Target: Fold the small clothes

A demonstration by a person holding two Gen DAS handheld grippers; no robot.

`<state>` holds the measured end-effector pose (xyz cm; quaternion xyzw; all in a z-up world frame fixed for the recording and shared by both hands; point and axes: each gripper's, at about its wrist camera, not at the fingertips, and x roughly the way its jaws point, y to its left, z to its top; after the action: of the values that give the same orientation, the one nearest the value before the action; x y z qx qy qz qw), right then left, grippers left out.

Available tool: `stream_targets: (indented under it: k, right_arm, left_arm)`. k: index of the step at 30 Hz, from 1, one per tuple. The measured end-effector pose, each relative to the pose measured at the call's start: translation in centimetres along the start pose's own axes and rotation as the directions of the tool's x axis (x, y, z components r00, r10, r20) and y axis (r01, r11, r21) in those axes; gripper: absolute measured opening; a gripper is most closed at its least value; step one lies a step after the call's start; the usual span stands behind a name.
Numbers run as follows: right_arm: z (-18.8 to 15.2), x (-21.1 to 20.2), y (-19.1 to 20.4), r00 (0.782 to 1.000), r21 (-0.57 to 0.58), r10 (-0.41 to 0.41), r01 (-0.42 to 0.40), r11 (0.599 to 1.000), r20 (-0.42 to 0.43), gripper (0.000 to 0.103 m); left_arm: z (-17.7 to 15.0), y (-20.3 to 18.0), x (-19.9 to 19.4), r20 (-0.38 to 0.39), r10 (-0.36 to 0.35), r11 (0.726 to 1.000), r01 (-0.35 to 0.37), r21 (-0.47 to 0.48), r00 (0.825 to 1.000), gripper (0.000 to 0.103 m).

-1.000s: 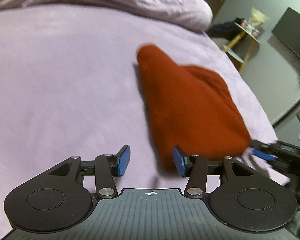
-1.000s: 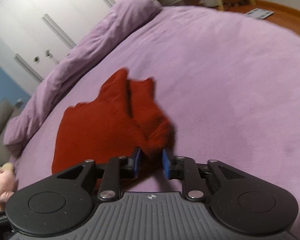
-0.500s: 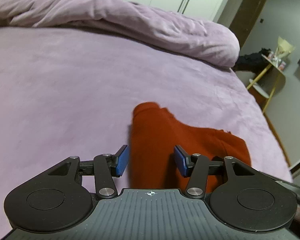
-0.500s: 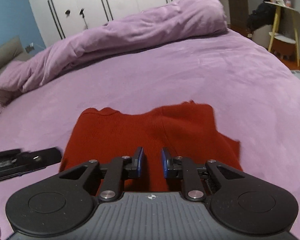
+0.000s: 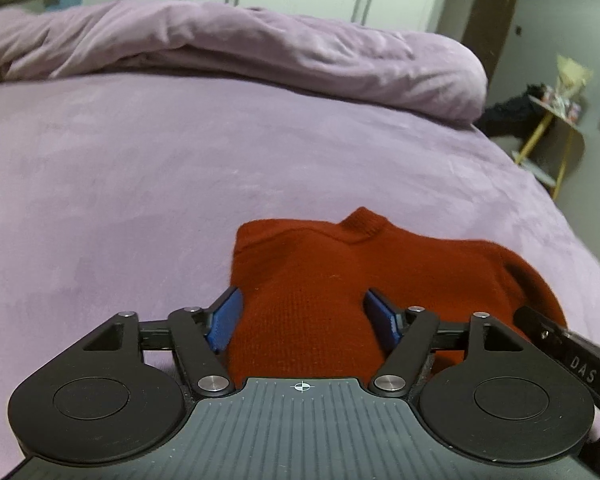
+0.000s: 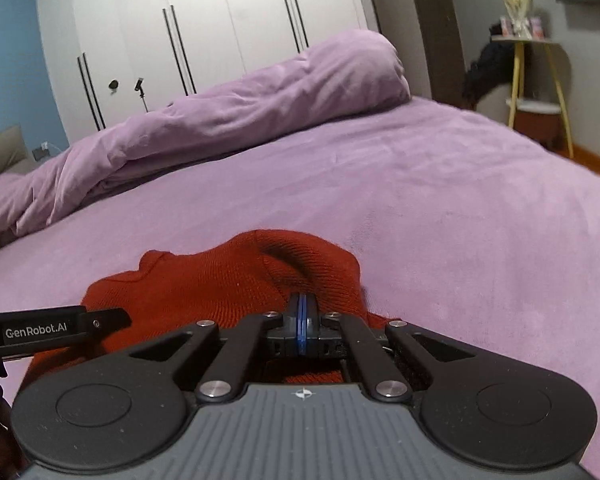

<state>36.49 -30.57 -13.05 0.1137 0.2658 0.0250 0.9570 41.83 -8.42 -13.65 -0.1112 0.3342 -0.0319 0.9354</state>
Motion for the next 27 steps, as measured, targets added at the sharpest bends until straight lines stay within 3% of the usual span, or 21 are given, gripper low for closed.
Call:
stream_targets:
  k: [2, 5, 8, 9, 10, 11, 12, 13, 15, 16, 18, 21, 23, 25, 27]
  right_arm:
    - [0.2, 0.1, 0.1, 1.000, -0.001, 0.001, -0.001, 1.000, -0.005, 0.000]
    - [1.2, -0.7, -0.5, 0.998, 0.044, 0.044, -0.042, 0.998, -0.046, 0.000]
    - [2.7, -3.4, -2.9, 0.985, 0.173, 0.124, -0.103, 0.980, -0.121, 0.009]
    - [2.6, -4.7, -4.1, 0.980, 0.224, 0.157, -0.128, 0.966, -0.118, 0.032]
    - [2.4, -6.1, -5.6, 0.975, 0.275, 0.184, -0.145, 0.950, -0.122, 0.069]
    - [2.2, -6.9, -6.8, 0.971, 0.308, 0.199, -0.150, 0.940, -0.136, 0.082]
    - [1.9, -7.3, -8.0, 0.963, 0.336, 0.223, -0.161, 0.928, -0.154, 0.084]
    - [1.5, -7.4, -9.2, 0.945, 0.385, 0.276, -0.192, 0.902, -0.174, 0.084]
    - [0.6, -6.1, -11.2, 0.870, 0.535, 0.431, -0.252, 0.806, -0.240, 0.084]
    - [0.2, -5.5, -11.5, 0.847, 0.578, 0.466, -0.253, 0.776, -0.255, 0.082]
    - [0.1, -4.8, -11.4, 0.850, 0.583, 0.459, -0.241, 0.776, -0.260, 0.079]
    - [0.1, -3.4, -10.8, 0.837, 0.598, 0.484, -0.255, 0.760, -0.257, 0.066]
    - [0.0, -2.4, -10.6, 0.834, 0.609, 0.486, -0.248, 0.753, -0.262, 0.051]
    - [-0.4, -1.6, -10.4, 0.831, 0.620, 0.494, -0.250, 0.743, -0.257, 0.039]
    - [-0.7, -1.2, -10.2, 0.835, 0.633, 0.497, -0.256, 0.730, -0.236, 0.035]
  left_arm:
    - [0.5, 0.7, -0.1, -0.034, -0.017, 0.999, 0.016, -0.043, 0.999, 0.080]
    - [1.4, 2.9, -1.3, -0.113, -0.117, 0.989, 0.105, -0.103, 0.987, 0.080]
    - [1.8, 6.6, -4.3, -0.167, -0.266, 0.959, 0.243, -0.145, 0.950, 0.079]
    - [1.6, 7.9, -5.3, -0.178, -0.311, 0.945, 0.282, -0.168, 0.934, 0.079]
    - [1.4, 9.1, -6.0, -0.196, -0.352, 0.929, 0.317, -0.189, 0.915, 0.079]
    - [1.1, 9.9, -6.5, -0.208, -0.389, 0.914, 0.348, -0.210, 0.897, 0.079]
    - [0.7, 10.6, -6.8, -0.216, -0.430, 0.894, 0.381, -0.234, 0.877, 0.079]
    - [0.3, 11.1, -6.9, -0.228, -0.463, 0.876, 0.403, -0.266, 0.857, 0.078]
    - [-0.5, 11.2, -6.1, -0.257, -0.520, 0.840, 0.433, -0.328, 0.814, 0.078]
    - [-0.8, 10.9, -5.7, -0.268, -0.530, 0.832, 0.432, -0.348, 0.805, 0.077]
    - [-1.3, 10.3, -4.3, -0.290, -0.545, 0.819, 0.428, -0.381, 0.786, 0.077]
    - [-1.6, 9.7, -2.6, -0.296, -0.550, 0.806, 0.403, -0.434, 0.781, 0.078]
    - [-1.6, 9.6, -2.0, -0.284, -0.550, 0.797, 0.393, -0.458, 0.786, 0.075]
    - [-1.7, 9.6, -1.8, -0.283, -0.543, 0.800, 0.384, -0.461, 0.791, 0.064]
    - [-1.6, 9.7, -1.9, -0.279, -0.542, 0.798, 0.381, -0.467, 0.793, 0.058]
